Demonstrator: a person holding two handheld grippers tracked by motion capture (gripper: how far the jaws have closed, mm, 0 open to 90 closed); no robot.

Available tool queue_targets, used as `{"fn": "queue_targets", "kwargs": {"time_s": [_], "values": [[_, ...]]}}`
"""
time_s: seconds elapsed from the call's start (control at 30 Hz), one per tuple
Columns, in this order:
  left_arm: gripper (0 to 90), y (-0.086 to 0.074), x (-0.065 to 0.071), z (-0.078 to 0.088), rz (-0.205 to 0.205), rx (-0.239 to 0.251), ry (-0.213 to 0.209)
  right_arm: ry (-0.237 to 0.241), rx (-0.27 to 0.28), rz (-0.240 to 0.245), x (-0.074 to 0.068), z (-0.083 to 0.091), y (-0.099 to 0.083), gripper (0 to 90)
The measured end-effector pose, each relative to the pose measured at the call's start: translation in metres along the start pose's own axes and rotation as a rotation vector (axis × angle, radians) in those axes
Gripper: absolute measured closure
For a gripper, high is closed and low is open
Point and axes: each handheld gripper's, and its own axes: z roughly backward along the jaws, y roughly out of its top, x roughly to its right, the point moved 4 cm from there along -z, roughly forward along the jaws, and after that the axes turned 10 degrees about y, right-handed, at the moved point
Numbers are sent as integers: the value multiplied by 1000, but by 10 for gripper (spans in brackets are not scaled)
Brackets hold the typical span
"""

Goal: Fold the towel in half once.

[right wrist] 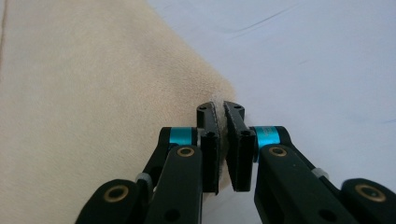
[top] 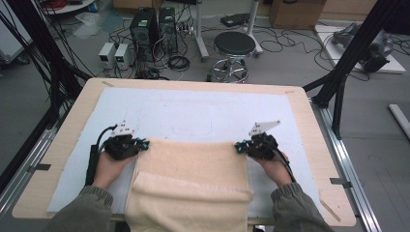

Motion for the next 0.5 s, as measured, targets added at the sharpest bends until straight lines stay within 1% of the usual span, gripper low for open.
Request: {"fn": "queue_targets", "kwargs": {"time_s": [0.07, 0.1, 0.13, 0.17, 0.2, 0.27, 0.33, 0.4, 0.43, 0.47, 0.5], "values": [[827, 20, -8, -8, 26, 24, 17, -35, 12, -28, 20, 4, 12, 857], [827, 29, -12, -11, 28, 32, 29, -45, 14, -39, 29, 6, 18, 857], [827, 38, -15, -13, 26, 36, 45, -62, 34, -41, 36, 9, 24, 857], [827, 47, -18, -16, 13, 33, 62, -69, 45, -49, 42, 11, 31, 858], [827, 56, -21, -18, 15, 27, 71, -81, 60, -49, 47, 14, 38, 857], [826, 69, -27, -20, 8, 33, 94, -100, 67, -47, 55, 18, 51, 857], [803, 74, -29, -23, 12, 47, 104, -101, 72, -54, 63, 19, 58, 840], [696, 70, -30, -26, 20, 19, 107, -95, 64, -68, 68, 17, 58, 721], [654, 66, -31, -27, 22, 10, 97, -94, 68, -83, 68, 16, 57, 649], [623, 62, -31, -26, 22, 9, 88, -81, 72, -94, 67, 16, 56, 593], [617, 58, -31, -24, 26, 17, 72, -74, 68, -92, 65, 16, 54, 580]]}}
